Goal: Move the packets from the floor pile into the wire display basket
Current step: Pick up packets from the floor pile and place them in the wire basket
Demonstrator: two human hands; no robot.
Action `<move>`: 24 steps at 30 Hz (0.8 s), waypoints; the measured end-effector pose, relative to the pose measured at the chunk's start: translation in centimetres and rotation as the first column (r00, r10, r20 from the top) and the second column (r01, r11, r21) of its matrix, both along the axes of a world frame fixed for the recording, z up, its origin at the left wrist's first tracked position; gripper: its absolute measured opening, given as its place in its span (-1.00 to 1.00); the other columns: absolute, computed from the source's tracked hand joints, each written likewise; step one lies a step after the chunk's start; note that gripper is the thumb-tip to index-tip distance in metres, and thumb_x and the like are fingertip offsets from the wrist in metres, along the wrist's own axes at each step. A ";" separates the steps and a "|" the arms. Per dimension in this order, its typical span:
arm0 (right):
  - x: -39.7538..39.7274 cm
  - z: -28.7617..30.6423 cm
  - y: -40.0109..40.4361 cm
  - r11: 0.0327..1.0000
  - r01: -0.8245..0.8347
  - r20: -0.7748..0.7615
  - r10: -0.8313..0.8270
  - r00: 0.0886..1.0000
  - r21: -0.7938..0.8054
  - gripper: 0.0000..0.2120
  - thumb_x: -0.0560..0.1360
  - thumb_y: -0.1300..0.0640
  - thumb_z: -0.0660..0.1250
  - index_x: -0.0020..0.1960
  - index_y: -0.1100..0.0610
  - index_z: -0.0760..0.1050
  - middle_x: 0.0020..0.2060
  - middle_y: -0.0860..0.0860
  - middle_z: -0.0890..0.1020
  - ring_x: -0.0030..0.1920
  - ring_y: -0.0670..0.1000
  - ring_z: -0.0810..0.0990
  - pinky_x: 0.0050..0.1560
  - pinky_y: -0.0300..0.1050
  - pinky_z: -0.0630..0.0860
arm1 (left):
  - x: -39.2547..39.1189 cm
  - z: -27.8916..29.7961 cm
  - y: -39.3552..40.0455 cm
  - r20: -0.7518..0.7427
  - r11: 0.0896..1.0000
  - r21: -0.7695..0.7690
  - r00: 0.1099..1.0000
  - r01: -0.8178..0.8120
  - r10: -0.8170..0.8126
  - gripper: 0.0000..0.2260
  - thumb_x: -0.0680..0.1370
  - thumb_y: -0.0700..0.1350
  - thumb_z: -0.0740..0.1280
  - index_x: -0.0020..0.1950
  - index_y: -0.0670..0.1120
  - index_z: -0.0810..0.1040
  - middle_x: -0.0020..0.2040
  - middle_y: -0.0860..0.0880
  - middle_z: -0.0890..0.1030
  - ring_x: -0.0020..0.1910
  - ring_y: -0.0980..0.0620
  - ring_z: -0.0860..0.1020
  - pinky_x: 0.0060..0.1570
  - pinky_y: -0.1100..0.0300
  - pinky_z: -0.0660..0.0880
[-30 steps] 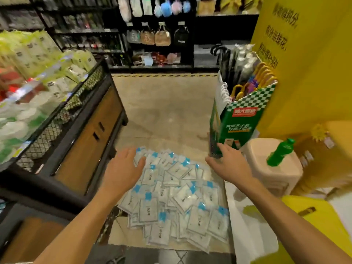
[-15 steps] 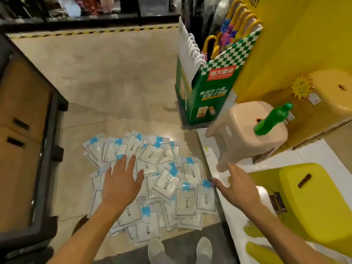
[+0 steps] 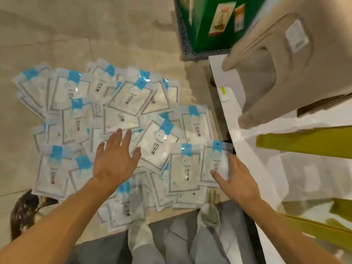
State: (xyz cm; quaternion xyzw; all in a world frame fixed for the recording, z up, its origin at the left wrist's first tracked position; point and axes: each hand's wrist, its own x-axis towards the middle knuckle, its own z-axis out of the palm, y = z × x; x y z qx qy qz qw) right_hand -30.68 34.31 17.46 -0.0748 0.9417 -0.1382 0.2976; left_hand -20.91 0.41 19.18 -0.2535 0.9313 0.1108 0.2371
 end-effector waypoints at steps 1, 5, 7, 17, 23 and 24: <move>0.2 -2.9 0.6 1.000 0.022 0.003 -0.022 1.000 0.003 -0.12 0.43 -0.53 0.14 0.56 -0.01 0.22 0.42 0.01 0.46 0.39 0.09 0.47 0.38 0.17 0.48 | -0.2 -2.7 0.4 0.009 1.000 0.005 1.000 0.006 -0.006 -0.38 0.68 0.24 -0.01 0.68 0.02 -0.03 0.68 -0.07 0.00 0.65 -0.06 0.02 0.59 -0.09 0.01; 0.7 -14.2 3.6 0.993 0.112 0.032 -0.111 0.993 -0.025 -0.07 0.39 -0.62 0.13 0.56 -0.05 0.22 0.45 0.05 0.44 0.43 0.11 0.44 0.35 0.21 0.50 | -1.2 -13.0 1.5 0.014 0.999 -0.001 0.999 0.041 -0.041 -0.34 0.66 0.27 -0.02 0.68 0.00 -0.08 0.69 -0.06 -0.05 0.65 -0.05 -0.02 0.59 -0.10 0.01; 0.5 -18.6 4.7 0.986 0.163 0.029 -0.162 0.986 -0.039 -0.05 0.37 -0.63 0.16 0.56 -0.06 0.19 0.47 0.05 0.40 0.45 0.12 0.42 0.34 0.25 0.50 | -1.4 -17.6 1.8 -0.006 0.999 -0.010 0.999 0.043 -0.043 -0.31 0.65 0.30 -0.04 0.68 -0.02 -0.11 0.69 -0.06 -0.07 0.66 -0.05 -0.04 0.59 -0.11 0.00; -2.1 -30.4 7.3 0.820 0.571 0.028 -0.570 0.821 -0.044 0.07 0.45 -0.24 0.50 0.68 0.12 -0.05 0.62 0.14 0.19 0.61 0.22 0.16 0.56 0.21 0.21 | -1.8 -28.6 3.2 -0.355 0.985 0.022 0.919 -0.173 0.170 -0.04 0.50 0.41 0.20 0.65 -0.20 -0.02 0.65 -0.19 0.06 0.63 -0.15 0.01 0.54 -0.23 -0.08; -2.4 -30.9 7.3 0.744 0.664 -0.035 -0.667 0.744 -0.069 0.12 0.36 -0.16 0.62 0.66 0.18 0.05 0.58 0.17 0.29 0.58 0.23 0.24 0.52 0.17 0.26 | -4.7 -26.1 3.2 -0.339 0.942 0.093 0.879 -0.322 0.334 0.11 0.25 0.16 0.66 0.61 -0.08 0.12 0.44 -0.25 0.27 0.43 -0.24 0.22 0.38 -0.12 0.14; -2.4 -30.7 7.3 0.734 0.675 -0.034 -0.679 0.734 -0.076 0.12 0.35 -0.14 0.64 0.66 0.18 0.06 0.58 0.17 0.31 0.58 0.23 0.26 0.52 0.18 0.27 | -4.9 -25.9 3.1 -0.312 0.926 0.119 0.872 -0.358 0.377 0.12 0.24 0.15 0.67 0.61 -0.08 0.12 0.43 -0.25 0.27 0.43 -0.23 0.23 0.40 -0.12 0.14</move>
